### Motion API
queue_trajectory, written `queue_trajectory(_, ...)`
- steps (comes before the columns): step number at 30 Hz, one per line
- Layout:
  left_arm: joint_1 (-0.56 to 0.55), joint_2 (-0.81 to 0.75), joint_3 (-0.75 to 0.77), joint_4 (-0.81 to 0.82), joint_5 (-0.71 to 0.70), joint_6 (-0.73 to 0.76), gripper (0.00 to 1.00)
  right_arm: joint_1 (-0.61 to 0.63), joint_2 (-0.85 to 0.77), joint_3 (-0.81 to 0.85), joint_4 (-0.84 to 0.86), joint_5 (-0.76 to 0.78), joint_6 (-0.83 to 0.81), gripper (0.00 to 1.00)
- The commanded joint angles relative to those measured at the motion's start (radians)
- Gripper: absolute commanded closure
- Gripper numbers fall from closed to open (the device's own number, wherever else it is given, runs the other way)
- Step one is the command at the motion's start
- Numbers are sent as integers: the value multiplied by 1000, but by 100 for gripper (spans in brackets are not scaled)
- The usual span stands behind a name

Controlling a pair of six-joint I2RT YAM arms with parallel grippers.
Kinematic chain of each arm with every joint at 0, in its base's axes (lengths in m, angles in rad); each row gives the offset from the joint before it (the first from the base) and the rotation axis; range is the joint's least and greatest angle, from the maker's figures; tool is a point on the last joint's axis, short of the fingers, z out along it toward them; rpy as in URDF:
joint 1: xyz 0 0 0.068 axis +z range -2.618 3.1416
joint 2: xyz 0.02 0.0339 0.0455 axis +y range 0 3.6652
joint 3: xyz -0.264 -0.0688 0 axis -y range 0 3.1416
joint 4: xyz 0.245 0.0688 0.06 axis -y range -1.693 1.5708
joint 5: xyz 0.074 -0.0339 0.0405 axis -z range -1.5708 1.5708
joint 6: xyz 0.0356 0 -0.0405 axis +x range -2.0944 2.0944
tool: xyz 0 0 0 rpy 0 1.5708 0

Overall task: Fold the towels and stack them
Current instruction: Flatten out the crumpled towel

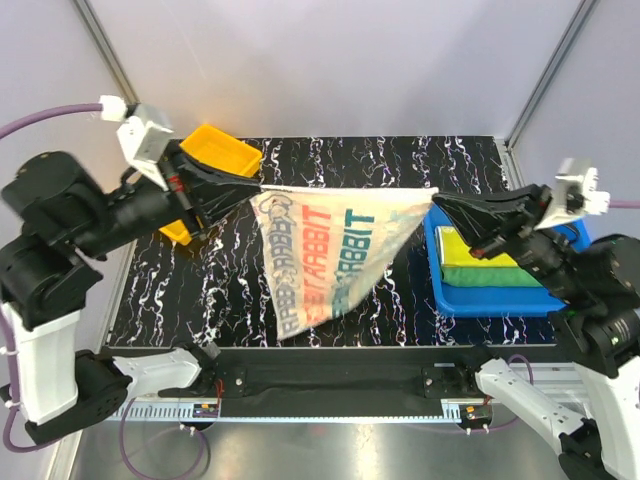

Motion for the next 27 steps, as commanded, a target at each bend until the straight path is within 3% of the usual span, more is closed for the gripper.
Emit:
queue_trajectory(1, -10, 21, 49, 13, 9, -29, 100, 4, 2, 15, 112, 10, 99, 100)
queue_trajectory(7, -8, 88, -92, 42, -150, 43, 100, 4, 118, 47, 23, 218, -34, 100)
queue_trajectory(12, 65, 231, -169, 60, -250, 95, 100, 1, 258, -83, 156, 370, -153, 100)
queue_trajectory(15, 159, 362, -238, 121, -224, 116, 100, -34, 368, -171, 303, 380, -157, 100)
queue_trajectory(18, 257, 452, -253, 229, -200, 118, 100, -135, 551, -165, 436, 263, -103, 100)
queue_trajectory(21, 343, 634, -130, 258, -201, 131, 100, -224, 779, -67, 497, 164, -70, 100)
queue_trajectory(25, 386, 974, 186, 211, -167, 194, 100, -287, 1113, 130, 510, 45, -25, 100)
queue_trajectory(27, 389, 1071, 349, 180, -176, 220, 100, -302, 1200, 219, 533, 7, -7, 100)
